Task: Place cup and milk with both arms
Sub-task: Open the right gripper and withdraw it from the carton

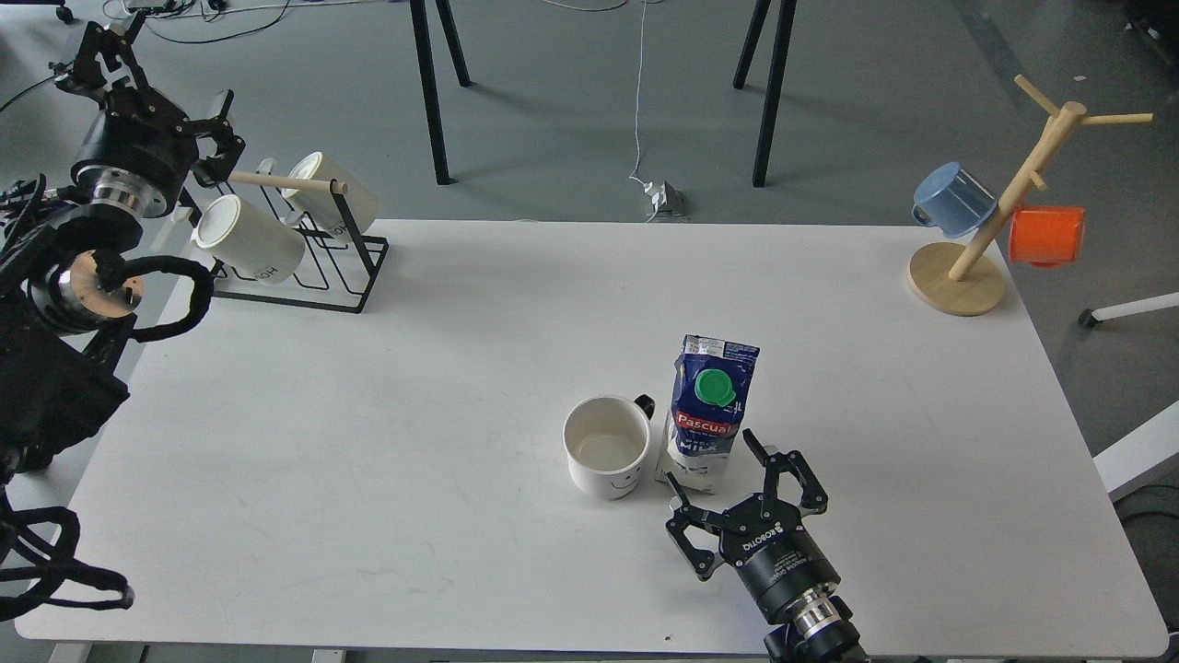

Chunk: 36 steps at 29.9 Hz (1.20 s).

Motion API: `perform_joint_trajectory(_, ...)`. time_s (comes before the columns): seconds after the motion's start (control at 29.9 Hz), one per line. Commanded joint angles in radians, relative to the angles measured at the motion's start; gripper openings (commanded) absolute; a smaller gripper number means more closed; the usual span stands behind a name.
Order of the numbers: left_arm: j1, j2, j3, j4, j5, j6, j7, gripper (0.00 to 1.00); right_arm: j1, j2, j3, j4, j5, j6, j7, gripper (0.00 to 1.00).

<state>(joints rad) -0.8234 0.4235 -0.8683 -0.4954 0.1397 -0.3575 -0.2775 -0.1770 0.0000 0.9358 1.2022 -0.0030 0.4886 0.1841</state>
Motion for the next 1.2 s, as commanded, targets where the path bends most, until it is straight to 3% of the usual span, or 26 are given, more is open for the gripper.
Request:
perform_joint_trajectory(0.0, -0.002, 0.001, 0.0, 0.0, 0.0, 0.0, 0.0, 1.0, -0.022, 0.0, 0.0, 0.002, 0.0, 0.0, 0.0, 0.98)
perform_joint_trajectory(0.1, -0.003, 0.001, 0.0, 0.0, 0.0, -0.003, 0.0, 1.0, -0.053, -0.02, -0.002, 0.031, 0.0, 0.0, -0.002, 0.98)
perform_joint_trajectory(0.23, -0.005, -0.002, 0.0, 0.0, -0.002, -0.015, 0.0, 1.0, -0.102, -0.13, 0.02, 0.112, 0.0, 0.0, 0.0, 0.98)
perform_joint_trajectory(0.4, -0.01, -0.006, -0.001, -0.003, -0.006, -0.023, 0.0, 1.0, -0.196, -0.27, 0.151, 0.189, 0.001, 0.0, -0.002, 0.98)
perform_joint_trajectory(0.63, -0.03, -0.008, -0.003, -0.006, -0.009, -0.023, -0.012, 1.0, -0.184, -0.445, 0.377, 0.192, 0.008, 0.0, -0.002, 0.98)
perform_joint_trajectory(0.84, -0.025, -0.009, -0.001, -0.011, -0.011, -0.066, -0.003, 1.0, 0.028, -0.59, 0.4, 0.113, 0.017, 0.0, -0.003, 0.98)
perform_joint_trajectory(1.04, -0.02, -0.014, -0.011, -0.003, -0.012, -0.07, -0.002, 1.0, 0.315, -0.597, 0.342, -0.041, 0.006, 0.0, -0.002, 0.99)
perform_joint_trajectory(1.17, -0.022, -0.014, -0.011, -0.003, -0.012, -0.074, -0.002, 1.0, 0.502, -0.552, 0.331, -0.223, 0.009, 0.0, 0.0, 0.99)
